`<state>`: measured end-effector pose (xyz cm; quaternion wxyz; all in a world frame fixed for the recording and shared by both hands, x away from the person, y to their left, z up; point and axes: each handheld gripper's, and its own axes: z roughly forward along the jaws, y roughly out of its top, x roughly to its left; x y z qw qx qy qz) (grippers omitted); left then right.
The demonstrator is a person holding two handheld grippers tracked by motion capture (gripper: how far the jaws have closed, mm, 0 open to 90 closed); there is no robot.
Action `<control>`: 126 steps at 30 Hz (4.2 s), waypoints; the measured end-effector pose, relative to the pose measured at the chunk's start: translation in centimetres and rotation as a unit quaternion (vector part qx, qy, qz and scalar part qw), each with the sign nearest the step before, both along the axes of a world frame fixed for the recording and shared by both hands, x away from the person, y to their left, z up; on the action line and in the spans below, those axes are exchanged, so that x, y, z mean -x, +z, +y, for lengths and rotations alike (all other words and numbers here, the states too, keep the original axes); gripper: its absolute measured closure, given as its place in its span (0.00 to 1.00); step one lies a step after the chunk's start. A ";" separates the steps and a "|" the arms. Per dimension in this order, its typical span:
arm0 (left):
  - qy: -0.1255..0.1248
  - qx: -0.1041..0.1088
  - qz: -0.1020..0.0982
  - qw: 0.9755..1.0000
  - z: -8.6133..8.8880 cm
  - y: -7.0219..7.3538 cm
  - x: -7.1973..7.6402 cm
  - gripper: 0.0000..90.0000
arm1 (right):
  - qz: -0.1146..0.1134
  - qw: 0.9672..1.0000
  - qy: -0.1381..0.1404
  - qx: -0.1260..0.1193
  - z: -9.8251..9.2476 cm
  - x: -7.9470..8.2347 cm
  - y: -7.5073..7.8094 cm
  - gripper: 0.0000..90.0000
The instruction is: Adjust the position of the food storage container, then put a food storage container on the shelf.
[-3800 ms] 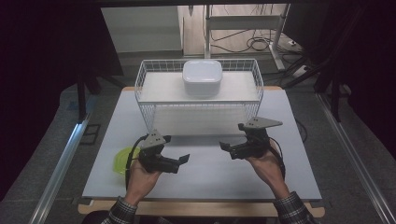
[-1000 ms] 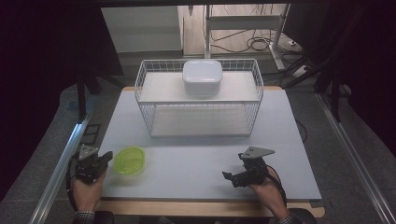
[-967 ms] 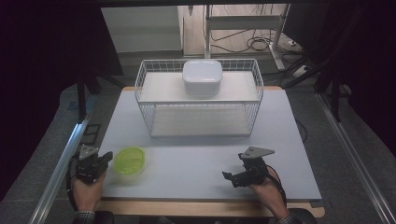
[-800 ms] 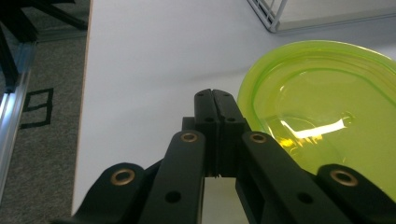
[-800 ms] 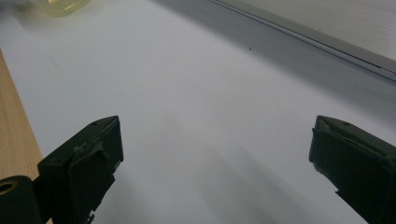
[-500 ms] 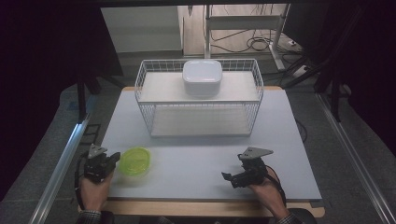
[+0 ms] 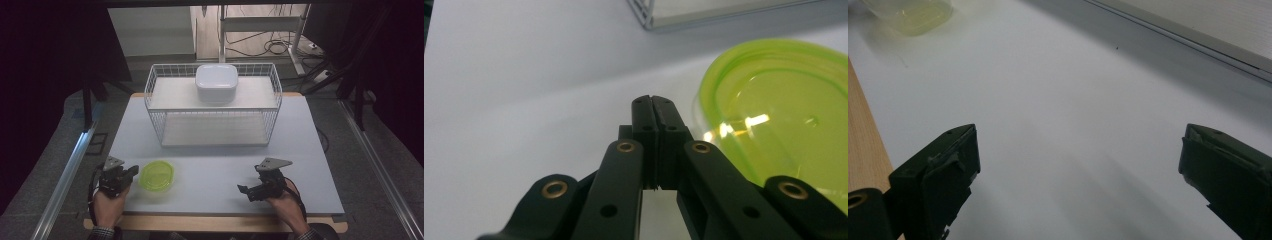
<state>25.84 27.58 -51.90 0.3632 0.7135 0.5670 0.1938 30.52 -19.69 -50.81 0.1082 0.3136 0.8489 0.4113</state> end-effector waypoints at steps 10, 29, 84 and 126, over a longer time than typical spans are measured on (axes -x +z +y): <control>-0.055 -0.009 0.034 0.998 -1.5 -0.9 0.4 0.99 | 0.000 1.000 0.000 0.002 0.1 0.0 0.0 0.04; -0.141 -0.009 0.041 0.989 -6.1 -1.3 -1.0 0.99 | 0.001 1.000 0.003 0.007 0.3 0.0 -0.2 0.04; -0.235 -0.011 -0.015 0.972 -12.9 0.1 0.4 0.46 | 0.020 1.000 -0.004 0.007 0.3 0.1 -0.2 0.05; -0.234 -0.037 -0.061 0.970 -10.9 -0.7 2.5 0.03 | 0.052 0.998 -0.013 -0.031 1.3 -0.4 1.1 0.03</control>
